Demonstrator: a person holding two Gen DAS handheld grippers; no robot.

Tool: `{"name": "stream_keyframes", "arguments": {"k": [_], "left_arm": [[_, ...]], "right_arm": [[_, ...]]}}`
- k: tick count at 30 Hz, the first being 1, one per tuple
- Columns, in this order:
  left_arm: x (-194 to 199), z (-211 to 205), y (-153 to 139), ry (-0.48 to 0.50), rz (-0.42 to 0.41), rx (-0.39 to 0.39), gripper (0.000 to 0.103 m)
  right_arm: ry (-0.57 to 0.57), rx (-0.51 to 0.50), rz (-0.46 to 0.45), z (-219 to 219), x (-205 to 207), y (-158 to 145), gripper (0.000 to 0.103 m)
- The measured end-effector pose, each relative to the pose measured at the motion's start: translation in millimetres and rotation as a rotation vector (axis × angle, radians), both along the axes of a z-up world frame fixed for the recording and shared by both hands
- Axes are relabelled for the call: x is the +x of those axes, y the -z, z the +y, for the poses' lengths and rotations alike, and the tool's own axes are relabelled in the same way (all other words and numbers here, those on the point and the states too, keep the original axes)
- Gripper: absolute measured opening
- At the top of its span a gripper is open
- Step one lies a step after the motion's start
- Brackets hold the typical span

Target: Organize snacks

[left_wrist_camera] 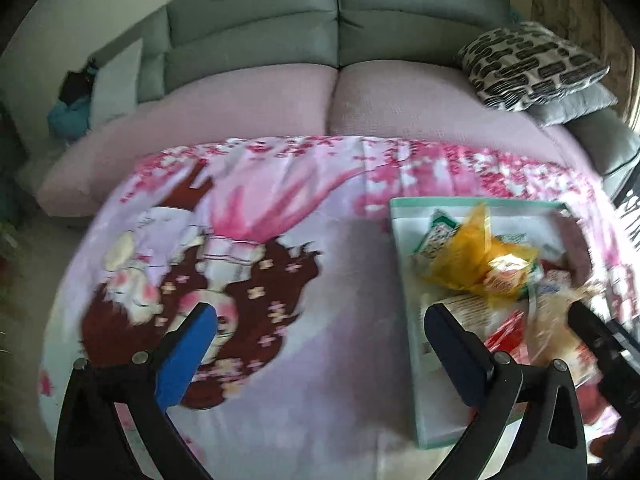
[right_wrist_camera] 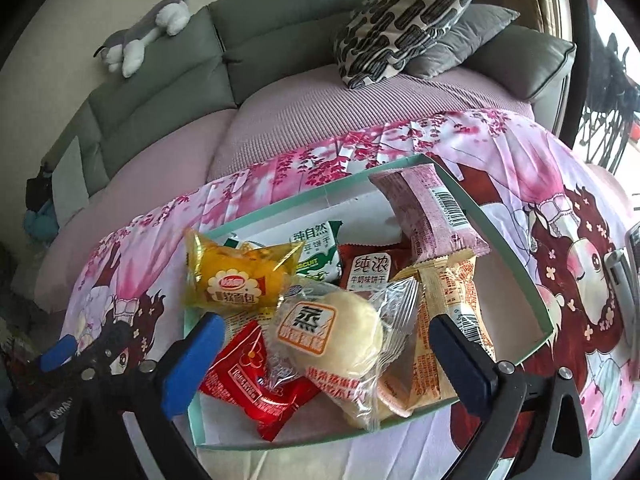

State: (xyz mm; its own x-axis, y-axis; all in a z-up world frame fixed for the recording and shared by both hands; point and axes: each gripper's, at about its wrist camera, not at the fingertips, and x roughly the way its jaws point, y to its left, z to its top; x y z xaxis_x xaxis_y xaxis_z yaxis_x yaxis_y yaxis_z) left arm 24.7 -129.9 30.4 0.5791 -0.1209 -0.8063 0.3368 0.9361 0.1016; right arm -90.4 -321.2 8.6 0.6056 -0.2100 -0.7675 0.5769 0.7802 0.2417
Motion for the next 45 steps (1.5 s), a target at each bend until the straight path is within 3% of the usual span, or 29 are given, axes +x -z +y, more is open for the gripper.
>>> {"name": "stream_keyframes", "arguments": {"k": [3,18,28,45], "left_arm": [[-8,9,-1,-0.044,-0.034,0.056,0.103],[-48,60,14,-0.056,0.044,0.066,0.103],[-42,64,15,-0.062,0.066,0.038,0.103],[-39,59,24,-0.057,0.088,0.06,0.103]], "right_arm": [[-0.011,-0.009,-0.005,9,-4,-2,0.103],[-0.076,-0.063,0.028,61,-36,3,0.103],[-0.092,-0.066,0.046,65,-33,8,0.103],[-0.111,-0.03,0.049,60,-27,16,0.103]]}}
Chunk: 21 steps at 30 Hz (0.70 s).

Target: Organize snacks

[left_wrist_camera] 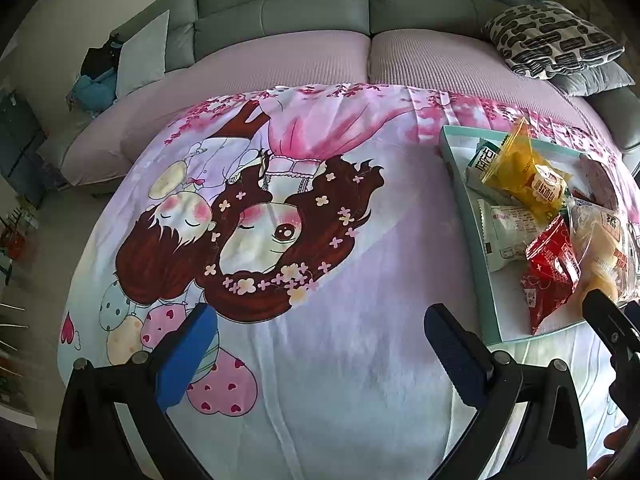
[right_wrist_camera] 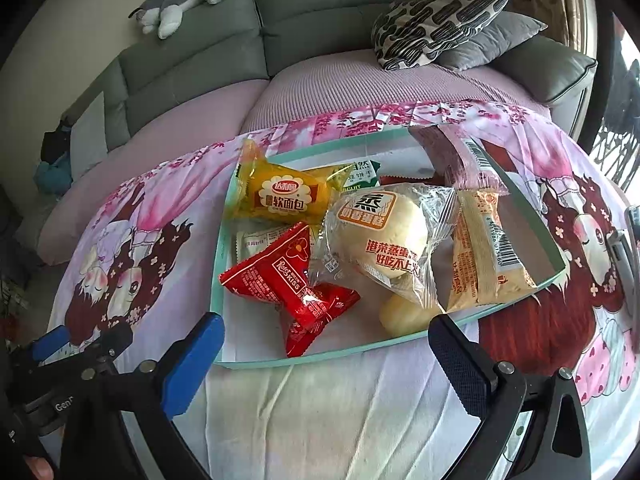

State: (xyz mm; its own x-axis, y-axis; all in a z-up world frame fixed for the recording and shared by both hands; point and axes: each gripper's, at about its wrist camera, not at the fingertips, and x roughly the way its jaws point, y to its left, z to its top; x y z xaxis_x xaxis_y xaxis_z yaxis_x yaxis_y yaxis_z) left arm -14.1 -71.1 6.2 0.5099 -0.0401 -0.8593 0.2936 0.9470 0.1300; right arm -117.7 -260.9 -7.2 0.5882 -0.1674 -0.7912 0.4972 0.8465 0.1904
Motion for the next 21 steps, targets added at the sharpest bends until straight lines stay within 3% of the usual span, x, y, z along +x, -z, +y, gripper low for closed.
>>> {"name": "stream_keyframes", "arguments": {"k": [21], "left_arm": [[-1.3,-2.4,-2.0,0.003,-0.022,0.018,0.103]], "right_arm": [[0.0,0.014,0.0,-2.0,-0.4,0.6,0.103]]}}
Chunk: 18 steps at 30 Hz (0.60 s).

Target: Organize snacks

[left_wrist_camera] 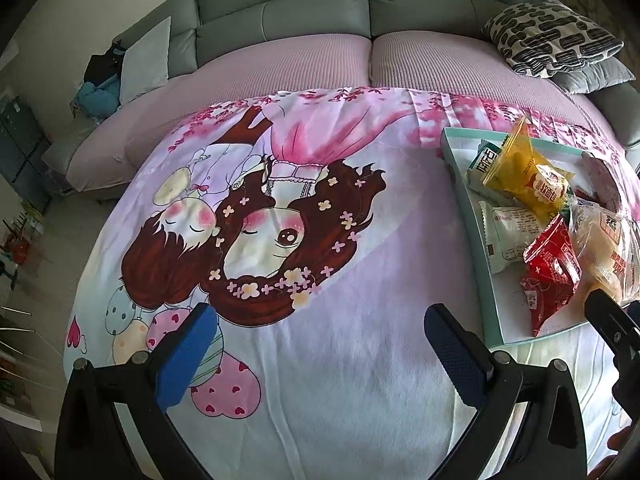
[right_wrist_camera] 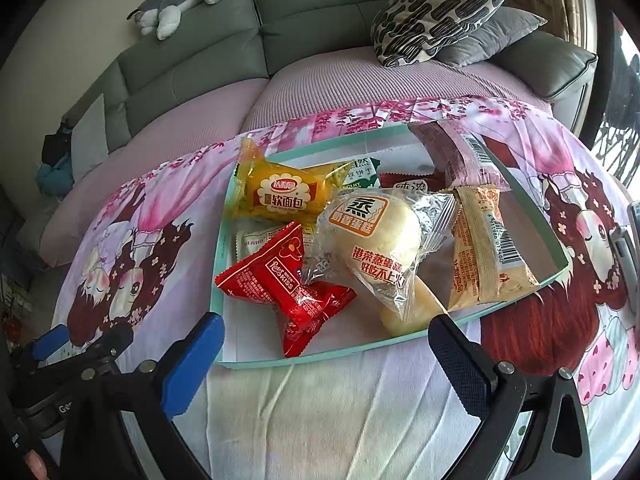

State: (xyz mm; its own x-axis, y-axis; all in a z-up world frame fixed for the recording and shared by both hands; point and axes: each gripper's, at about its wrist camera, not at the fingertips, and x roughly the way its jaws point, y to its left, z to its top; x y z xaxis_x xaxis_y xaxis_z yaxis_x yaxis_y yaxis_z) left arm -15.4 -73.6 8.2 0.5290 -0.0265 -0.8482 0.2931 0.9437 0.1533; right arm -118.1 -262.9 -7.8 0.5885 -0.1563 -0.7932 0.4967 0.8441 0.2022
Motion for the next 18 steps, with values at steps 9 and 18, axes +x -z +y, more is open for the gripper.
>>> {"name": "stream_keyframes", "arguments": {"k": [9,18], "left_arm": [[0.9,1.2,-0.1,-0.004,0.001,-0.004,0.103],[0.9,1.5,-1.1,-0.012,-0.002,-0.001,0.103]], "right_arm": [[-0.002,0.0,0.003,-0.1,0.7,0.9,0.103],[-0.001,0.0,0.003,0.4,1.1,1.8,0.103]]}}
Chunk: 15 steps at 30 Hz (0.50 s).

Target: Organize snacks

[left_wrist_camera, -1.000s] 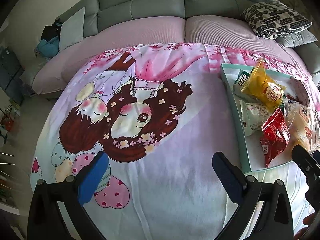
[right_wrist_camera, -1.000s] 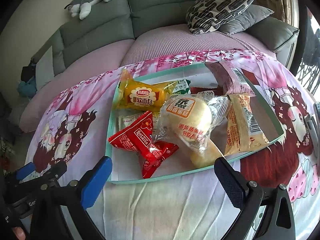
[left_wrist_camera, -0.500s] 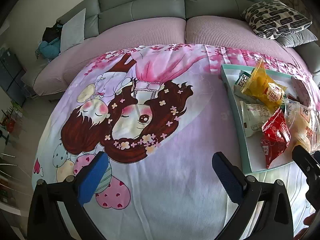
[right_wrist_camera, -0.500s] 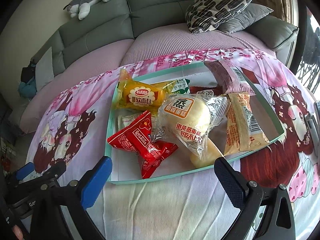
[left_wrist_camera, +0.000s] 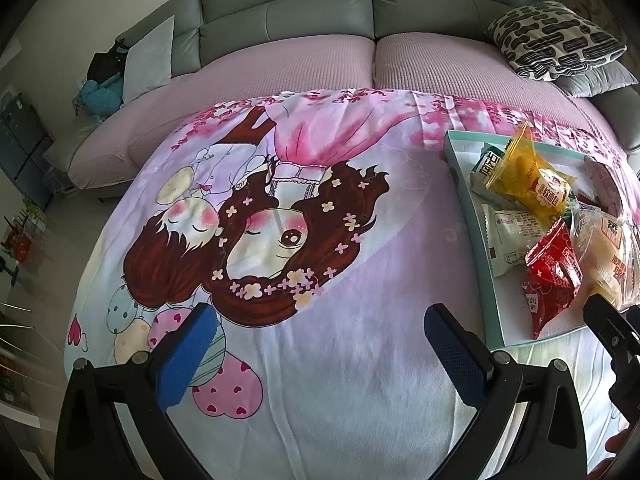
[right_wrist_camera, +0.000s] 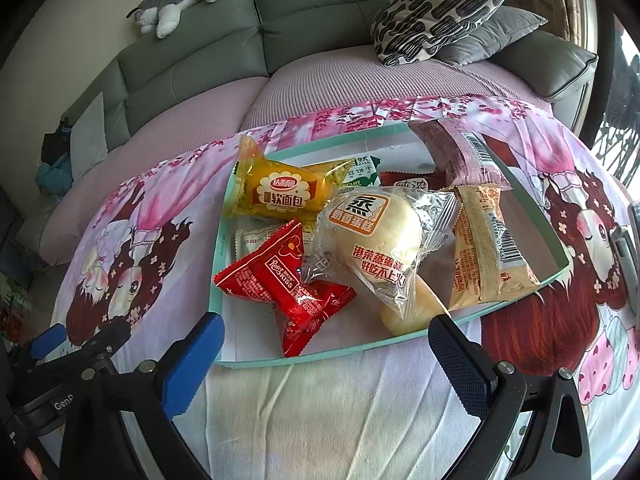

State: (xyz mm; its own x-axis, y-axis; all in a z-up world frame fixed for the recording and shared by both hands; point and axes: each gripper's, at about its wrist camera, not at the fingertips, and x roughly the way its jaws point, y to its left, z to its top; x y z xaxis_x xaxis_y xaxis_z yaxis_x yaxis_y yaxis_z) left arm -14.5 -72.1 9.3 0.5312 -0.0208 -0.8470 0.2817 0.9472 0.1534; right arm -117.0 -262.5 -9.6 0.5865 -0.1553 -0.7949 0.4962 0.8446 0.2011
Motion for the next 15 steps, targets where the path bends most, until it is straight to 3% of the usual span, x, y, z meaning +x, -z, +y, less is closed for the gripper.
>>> {"name": "stream_keyframes", "arguments": {"k": [15], "left_arm": [[-2.0,1.6,-1.8,-0.015,-0.017,0.005,0.103]], "right_arm": [[-0.001,0.0,0.003,-0.2,0.2,0.3,0.103]]}}
